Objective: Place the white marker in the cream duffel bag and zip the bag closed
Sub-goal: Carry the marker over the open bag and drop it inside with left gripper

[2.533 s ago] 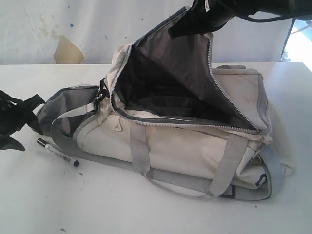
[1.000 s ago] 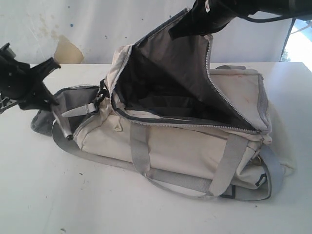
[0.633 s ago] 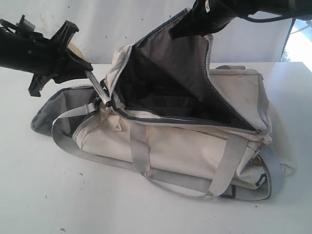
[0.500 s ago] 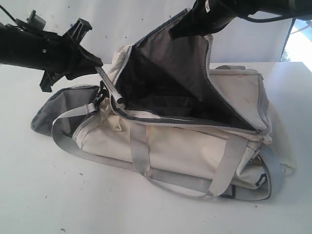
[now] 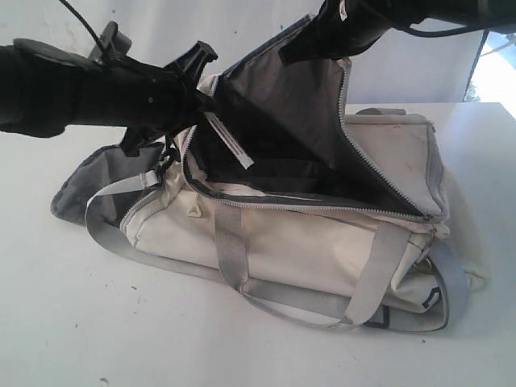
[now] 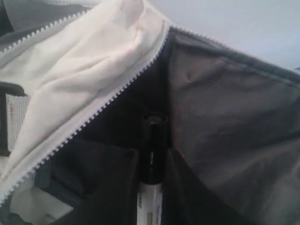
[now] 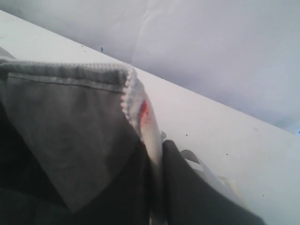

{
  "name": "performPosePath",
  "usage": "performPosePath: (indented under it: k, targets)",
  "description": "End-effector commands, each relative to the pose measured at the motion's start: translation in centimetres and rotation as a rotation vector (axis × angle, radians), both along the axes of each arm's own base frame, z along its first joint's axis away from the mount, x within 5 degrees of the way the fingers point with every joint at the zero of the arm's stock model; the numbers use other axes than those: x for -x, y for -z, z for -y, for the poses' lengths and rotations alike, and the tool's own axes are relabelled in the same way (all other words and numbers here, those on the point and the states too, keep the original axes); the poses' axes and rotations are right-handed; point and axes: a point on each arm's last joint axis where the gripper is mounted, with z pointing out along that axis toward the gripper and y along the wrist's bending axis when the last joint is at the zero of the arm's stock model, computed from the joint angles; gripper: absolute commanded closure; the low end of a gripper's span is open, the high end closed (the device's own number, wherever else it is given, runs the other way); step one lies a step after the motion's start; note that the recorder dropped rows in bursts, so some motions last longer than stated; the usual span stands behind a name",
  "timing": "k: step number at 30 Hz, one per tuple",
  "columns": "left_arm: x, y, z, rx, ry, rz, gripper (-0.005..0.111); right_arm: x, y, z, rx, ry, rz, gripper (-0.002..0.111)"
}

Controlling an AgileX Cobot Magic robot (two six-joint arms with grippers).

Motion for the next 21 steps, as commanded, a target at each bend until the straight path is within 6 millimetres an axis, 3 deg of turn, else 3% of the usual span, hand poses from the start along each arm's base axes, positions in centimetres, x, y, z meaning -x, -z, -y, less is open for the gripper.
performPosePath:
  k: [1, 9, 21]
  targets:
    - [-0.8, 1.1, 1.2, 0.007, 0.014, -0.026, 0.107, 0.0, -0.8, 0.6, -0.001, 0.016, 0.018, 0.108]
    - [-3.9, 0.9, 3.3, -0.048, 0.112, 0.084, 0.107, 0.0, -0.7, 0.7, 0.003, 0.024, 0.008, 0.108]
    - [-6.4, 4.8, 5.5, -0.029, 0.187, 0.014, 0.107, 0.1, -0.6, 0.9, 0.014, 0.037, -0.011, 0.108]
